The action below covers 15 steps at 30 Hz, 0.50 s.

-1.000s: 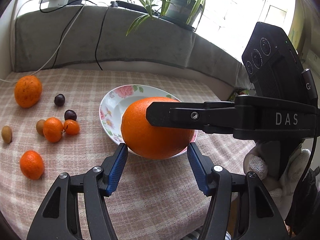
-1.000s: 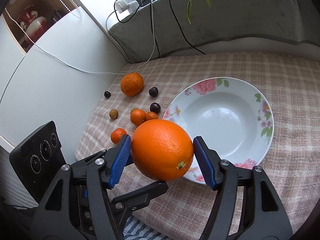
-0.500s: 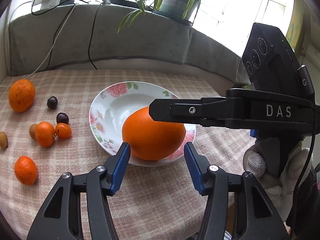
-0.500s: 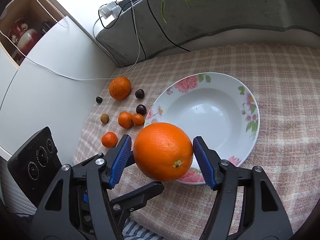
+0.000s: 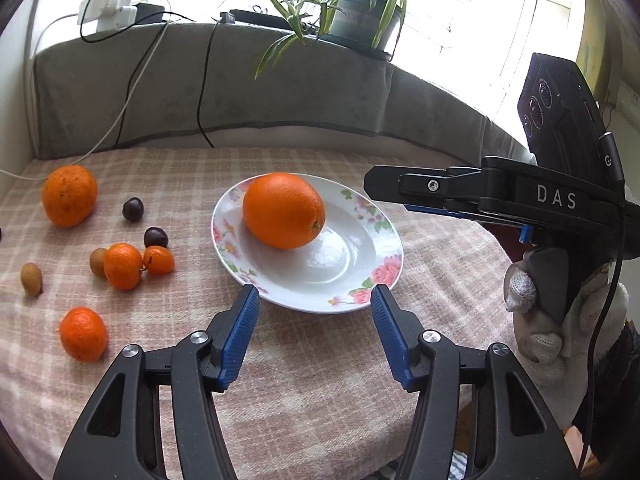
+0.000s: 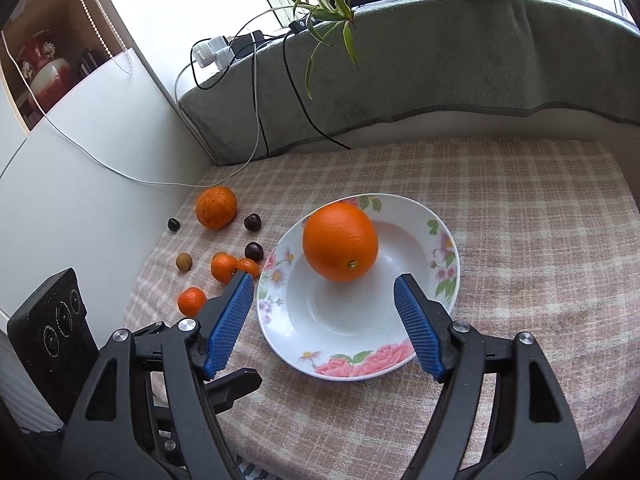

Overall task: Organize fruits
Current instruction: 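Withdraw the right gripper from the plate toward the tangerines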

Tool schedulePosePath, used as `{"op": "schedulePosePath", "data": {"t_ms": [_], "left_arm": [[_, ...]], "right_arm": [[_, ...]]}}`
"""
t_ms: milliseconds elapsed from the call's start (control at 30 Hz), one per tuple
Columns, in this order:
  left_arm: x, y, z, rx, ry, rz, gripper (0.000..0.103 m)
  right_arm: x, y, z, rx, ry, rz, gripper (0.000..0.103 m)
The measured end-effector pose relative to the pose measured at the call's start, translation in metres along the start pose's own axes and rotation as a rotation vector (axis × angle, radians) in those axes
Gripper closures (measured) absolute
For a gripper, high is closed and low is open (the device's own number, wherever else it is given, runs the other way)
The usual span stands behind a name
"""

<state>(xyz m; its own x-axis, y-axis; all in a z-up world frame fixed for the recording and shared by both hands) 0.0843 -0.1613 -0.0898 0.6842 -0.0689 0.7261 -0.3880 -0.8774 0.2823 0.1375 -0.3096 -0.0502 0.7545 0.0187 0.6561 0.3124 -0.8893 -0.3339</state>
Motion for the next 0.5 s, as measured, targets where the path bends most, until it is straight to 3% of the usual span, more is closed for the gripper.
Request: {"op": "schedulePosePath", "data": {"t_ms": [500], "left_arm": [[-0.013,-0.044,-0.036,0.131,0.04,-0.026,0.034]], "right_arm": [[-0.001,-0.009,-0.002,-0.039,0.047,-0.059,0.022]]}}
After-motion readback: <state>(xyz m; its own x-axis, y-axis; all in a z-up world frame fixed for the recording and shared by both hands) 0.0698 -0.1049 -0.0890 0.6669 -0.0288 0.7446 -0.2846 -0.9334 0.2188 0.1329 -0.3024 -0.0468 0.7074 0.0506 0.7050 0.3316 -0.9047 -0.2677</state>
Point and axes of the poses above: each gripper's, at about its wrist camera, not at the fingertips, and z roughly the way its jaws point, y to its right, x to its top, the point moved 4 cm from there along z, roughly the way its jaws point, and after that the axes turned 1 degree about -x, right-handed, at the moved point
